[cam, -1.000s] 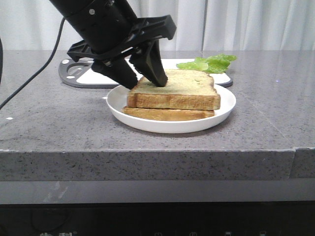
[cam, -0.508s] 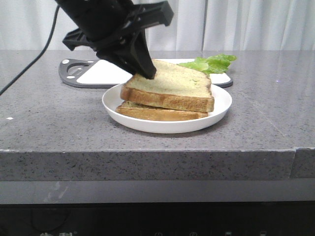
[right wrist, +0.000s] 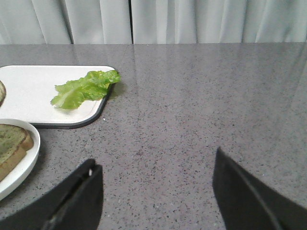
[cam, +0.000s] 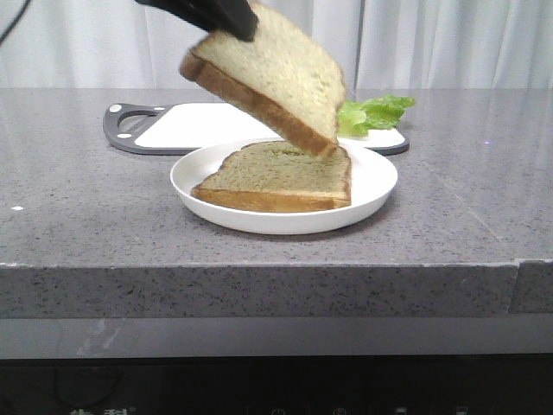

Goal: Left arm grabs bread, right arm adds lettuce
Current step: 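Lift the top bread slice off the plate with the left gripper, then reach the right gripper to the lettuce leaf and grasp it, then lift the lettuce leaf and carry it over the bread on the plate, then lower the lettuce onto the bread, open the right gripper, withdraw, then carry the held bread slice over the lettuce with the left gripper, then lower the bread onto the lettuce and open the left gripper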

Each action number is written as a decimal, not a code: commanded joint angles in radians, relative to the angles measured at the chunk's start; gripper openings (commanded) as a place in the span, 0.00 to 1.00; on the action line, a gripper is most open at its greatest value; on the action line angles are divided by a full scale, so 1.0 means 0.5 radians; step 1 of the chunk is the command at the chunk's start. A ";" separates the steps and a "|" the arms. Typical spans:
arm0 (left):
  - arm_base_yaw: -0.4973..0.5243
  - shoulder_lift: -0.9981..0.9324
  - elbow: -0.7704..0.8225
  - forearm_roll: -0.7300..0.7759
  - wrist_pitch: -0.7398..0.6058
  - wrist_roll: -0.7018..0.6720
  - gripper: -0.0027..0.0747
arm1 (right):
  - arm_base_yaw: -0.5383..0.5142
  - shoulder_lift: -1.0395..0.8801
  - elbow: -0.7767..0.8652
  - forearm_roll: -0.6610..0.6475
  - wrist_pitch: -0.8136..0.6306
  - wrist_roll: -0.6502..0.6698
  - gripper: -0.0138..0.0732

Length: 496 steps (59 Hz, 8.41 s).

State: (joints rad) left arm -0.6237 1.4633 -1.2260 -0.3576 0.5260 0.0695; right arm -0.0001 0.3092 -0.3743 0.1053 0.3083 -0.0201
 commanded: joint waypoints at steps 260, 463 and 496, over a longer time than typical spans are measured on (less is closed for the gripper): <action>0.318 -2.129 1.510 0.511 -0.878 -0.001 0.01 | 0.922 2.377 -1.886 0.274 0.464 -0.359 0.08; 0.676 0.380 -0.100 -2.141 1.012 1.200 0.01 | 1.045 -0.110 -0.260 0.088 0.012 -0.354 0.08; 0.676 0.518 -0.092 -1.705 0.985 1.062 0.01 | 1.045 -0.110 -0.260 0.048 0.012 -0.354 0.08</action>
State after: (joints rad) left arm -0.2879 1.7689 -1.2454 -1.2032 1.0196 0.6200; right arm 0.5237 0.2443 -0.4752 0.1400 0.3957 -0.1905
